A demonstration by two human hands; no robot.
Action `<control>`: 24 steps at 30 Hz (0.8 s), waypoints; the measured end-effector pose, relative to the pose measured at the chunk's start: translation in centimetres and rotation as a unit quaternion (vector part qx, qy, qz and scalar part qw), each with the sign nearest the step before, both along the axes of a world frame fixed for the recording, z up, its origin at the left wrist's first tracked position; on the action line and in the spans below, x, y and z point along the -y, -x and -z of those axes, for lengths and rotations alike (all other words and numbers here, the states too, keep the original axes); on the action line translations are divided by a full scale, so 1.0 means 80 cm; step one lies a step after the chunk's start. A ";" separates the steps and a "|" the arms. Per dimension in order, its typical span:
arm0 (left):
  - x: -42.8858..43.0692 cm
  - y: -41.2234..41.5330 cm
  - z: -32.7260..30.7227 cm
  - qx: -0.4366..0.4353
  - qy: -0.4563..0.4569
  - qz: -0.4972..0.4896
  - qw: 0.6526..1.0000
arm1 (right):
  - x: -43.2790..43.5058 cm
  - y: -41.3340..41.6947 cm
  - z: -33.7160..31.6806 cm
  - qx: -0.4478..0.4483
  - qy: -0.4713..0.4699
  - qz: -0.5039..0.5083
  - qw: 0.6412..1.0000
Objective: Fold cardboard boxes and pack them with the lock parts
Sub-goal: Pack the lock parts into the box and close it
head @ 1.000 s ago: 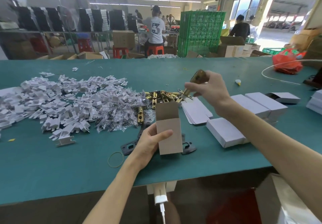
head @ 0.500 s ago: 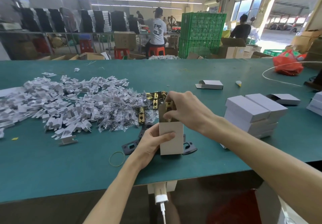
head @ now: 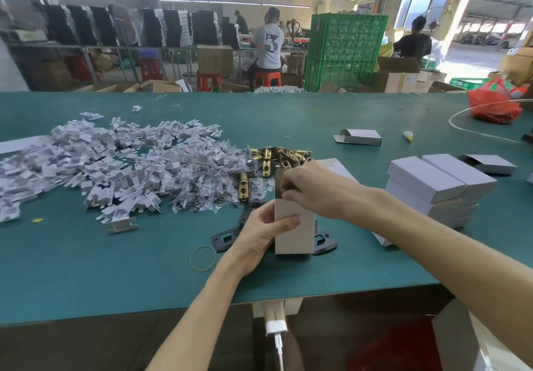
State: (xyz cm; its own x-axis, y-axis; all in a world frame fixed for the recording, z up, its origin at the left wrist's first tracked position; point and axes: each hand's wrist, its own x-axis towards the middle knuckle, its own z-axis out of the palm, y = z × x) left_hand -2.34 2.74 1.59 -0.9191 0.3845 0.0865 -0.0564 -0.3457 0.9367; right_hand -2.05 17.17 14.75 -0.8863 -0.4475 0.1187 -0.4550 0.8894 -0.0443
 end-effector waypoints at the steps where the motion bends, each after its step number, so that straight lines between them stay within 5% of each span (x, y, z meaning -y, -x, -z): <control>1: 0.000 0.000 0.000 0.000 0.000 -0.001 1.000 | 0.001 -0.001 0.001 0.003 -0.004 -0.003 1.000; 15: 0.000 0.000 0.001 -0.006 0.009 -0.006 1.000 | 0.007 -0.010 0.000 0.041 -0.024 0.004 0.999; 24: 0.002 0.003 0.005 0.016 0.002 -0.049 0.999 | 0.092 0.002 0.011 -0.148 0.036 -0.057 0.987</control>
State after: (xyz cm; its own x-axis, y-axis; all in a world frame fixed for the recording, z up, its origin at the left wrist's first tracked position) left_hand -2.55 2.62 1.15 -0.9545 0.2930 0.0552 -0.0524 -0.3470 0.9364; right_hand -2.21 9.79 13.88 -0.7530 -0.5229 0.3995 -0.5541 0.8313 0.0435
